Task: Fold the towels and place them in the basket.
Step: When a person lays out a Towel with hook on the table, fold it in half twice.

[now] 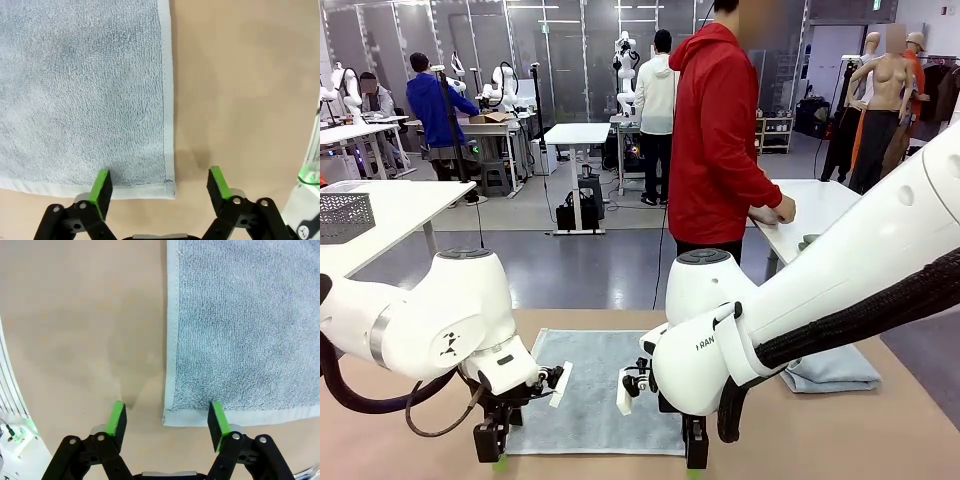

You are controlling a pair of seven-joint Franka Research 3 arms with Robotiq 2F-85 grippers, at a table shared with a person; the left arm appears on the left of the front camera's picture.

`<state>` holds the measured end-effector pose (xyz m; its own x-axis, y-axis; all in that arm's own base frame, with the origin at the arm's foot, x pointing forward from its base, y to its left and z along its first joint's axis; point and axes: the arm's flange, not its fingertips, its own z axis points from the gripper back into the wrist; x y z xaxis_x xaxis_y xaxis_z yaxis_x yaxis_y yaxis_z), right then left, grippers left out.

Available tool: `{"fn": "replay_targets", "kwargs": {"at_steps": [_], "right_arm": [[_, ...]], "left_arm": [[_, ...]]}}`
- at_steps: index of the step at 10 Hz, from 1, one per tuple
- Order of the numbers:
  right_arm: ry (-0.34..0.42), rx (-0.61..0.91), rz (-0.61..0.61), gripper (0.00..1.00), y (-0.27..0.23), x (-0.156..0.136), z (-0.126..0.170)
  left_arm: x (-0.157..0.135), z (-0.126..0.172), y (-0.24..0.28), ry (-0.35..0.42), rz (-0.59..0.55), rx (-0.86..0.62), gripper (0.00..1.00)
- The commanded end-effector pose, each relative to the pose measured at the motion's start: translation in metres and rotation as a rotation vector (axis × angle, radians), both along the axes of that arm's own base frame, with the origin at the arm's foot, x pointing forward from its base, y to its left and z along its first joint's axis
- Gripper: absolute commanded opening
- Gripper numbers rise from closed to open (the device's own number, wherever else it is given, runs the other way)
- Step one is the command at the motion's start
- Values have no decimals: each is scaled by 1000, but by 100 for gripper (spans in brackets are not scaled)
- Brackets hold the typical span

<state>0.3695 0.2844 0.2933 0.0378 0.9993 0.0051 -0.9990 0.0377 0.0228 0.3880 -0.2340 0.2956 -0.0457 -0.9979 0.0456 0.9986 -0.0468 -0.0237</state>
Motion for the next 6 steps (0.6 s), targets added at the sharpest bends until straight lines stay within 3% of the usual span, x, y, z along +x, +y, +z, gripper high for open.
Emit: {"fn": "replay_targets", "kwargs": {"at_steps": [1,4,5,6], "right_arm": [[-41,-15,-31,66,1,-2,-5],[-50,-24,-41,66,2,-3,-2],[-55,-24,-44,55,1,-3,-1],[-51,-21,-50,55,1,-2,1]], "left_arm": [[0,-5,2,-32,-28,-13,90],[1,-3,3,-44,-30,-10,90],[1,-3,2,-54,-33,0,70],[2,-2,2,-61,-32,1,71]]}}
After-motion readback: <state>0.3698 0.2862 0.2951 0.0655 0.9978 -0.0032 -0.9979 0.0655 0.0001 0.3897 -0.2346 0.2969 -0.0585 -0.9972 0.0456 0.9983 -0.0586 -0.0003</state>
